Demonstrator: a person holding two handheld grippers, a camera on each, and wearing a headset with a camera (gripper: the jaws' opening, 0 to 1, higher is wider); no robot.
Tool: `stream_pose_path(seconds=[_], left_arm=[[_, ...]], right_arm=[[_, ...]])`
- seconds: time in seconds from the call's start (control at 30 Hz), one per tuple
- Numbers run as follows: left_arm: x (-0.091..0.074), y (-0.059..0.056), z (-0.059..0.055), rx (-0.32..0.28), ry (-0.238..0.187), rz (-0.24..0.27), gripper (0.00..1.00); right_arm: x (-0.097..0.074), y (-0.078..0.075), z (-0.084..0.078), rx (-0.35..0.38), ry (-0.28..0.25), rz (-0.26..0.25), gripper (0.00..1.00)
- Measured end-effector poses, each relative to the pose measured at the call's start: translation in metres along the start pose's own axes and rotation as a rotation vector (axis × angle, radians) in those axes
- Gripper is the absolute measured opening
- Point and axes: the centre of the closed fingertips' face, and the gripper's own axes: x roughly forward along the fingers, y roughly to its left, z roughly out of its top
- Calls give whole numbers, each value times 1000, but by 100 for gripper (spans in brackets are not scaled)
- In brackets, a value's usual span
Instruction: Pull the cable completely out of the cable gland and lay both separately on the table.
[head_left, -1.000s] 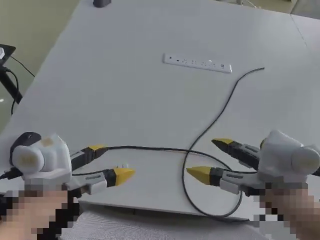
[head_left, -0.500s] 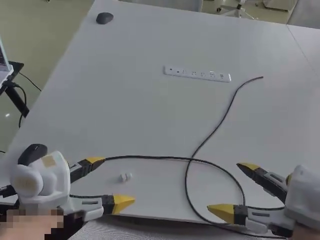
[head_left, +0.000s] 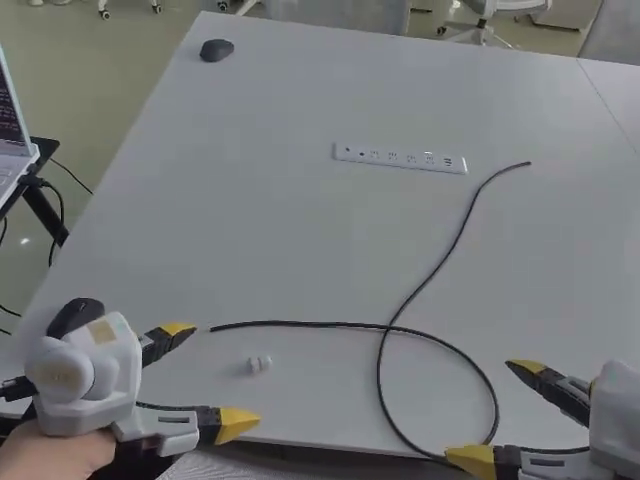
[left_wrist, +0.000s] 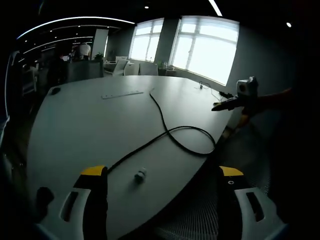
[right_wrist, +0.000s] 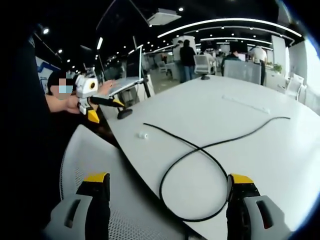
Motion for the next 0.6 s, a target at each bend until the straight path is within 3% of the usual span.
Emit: stream_pose_path(seconds=[0.33, 0.6], left_arm=[[0, 6, -16, -27, 93, 21, 95], [1, 8, -21, -39, 122, 19, 95]], right_arm=[[4, -1, -10, -18, 70, 18, 99], [7, -6, -14, -12, 107, 16, 99]])
